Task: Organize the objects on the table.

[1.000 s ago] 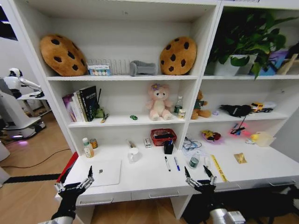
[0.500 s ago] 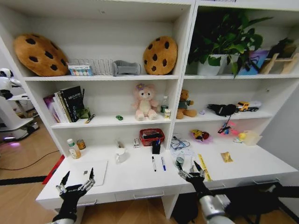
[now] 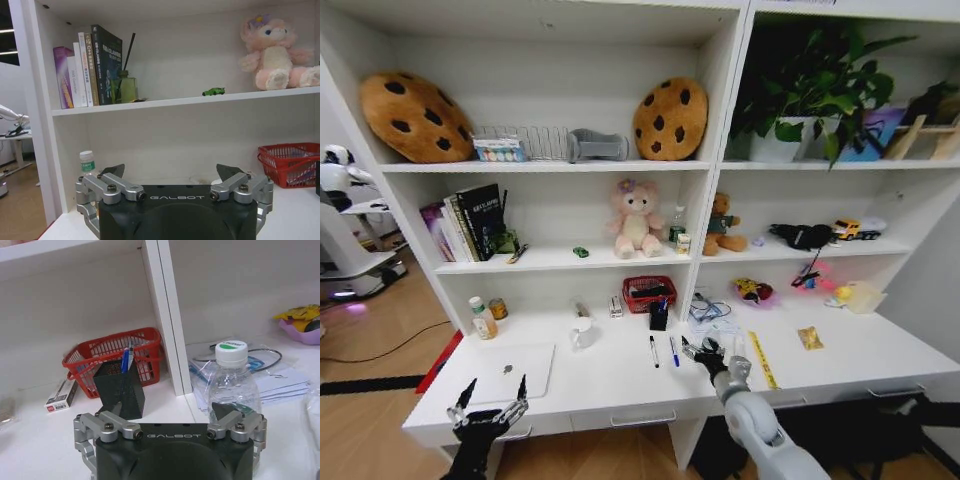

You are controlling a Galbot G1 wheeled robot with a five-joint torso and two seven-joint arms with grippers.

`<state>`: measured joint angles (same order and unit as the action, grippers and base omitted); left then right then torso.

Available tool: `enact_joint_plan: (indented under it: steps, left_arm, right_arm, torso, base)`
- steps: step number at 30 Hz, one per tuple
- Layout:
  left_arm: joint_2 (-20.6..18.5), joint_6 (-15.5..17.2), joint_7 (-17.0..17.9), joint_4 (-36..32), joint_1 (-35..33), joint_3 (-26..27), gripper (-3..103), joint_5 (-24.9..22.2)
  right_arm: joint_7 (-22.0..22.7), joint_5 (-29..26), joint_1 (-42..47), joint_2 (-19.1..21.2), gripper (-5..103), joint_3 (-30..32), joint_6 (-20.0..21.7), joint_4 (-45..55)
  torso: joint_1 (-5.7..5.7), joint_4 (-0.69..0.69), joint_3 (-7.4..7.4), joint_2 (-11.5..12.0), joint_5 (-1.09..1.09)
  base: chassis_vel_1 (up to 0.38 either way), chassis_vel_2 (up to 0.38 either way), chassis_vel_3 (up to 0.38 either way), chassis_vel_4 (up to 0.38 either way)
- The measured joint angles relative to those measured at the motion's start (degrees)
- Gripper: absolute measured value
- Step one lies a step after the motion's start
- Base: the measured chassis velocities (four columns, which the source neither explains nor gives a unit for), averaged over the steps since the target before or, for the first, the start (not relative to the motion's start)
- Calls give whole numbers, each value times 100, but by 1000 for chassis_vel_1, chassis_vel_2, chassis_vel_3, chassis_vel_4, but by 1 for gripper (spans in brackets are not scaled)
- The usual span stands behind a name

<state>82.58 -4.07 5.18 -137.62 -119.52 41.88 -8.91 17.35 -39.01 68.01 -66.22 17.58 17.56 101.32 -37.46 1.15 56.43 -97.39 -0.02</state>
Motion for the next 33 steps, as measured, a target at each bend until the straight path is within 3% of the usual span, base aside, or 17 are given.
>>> enact_joint_plan:
  steps: [6,16,23,33]
  left_arm:
    - [91,6,12,48,-7,-19,100,17]
    - [195,-21,8,109,-47,-24,100,109]
    - [244,-21,13,167,-48,-27,100,127]
    - [258,-20,27,283,30,-43,100,108]
  right_arm:
    - [-26,-190,-824,-152,100,-607,15,-599]
    - [27,-250,-1249,-520,103,-1207,22,-1155]
    - [55,75,-1673,-882,87,-1476,42,-1963]
    - [41,218,-1955,-1002,83,-1573,50,-2467]
  torso:
    - [0,-5,-1,0,1]
    - [0,-3,-1,0,1]
    - [0,-4,-1,0,2]
    - [0,-4,-1,0,2]
  base:
    - [0,0,0,0]
    - [0,0,0,0]
    - [0,0,0,0]
    - [0,0,0,0]
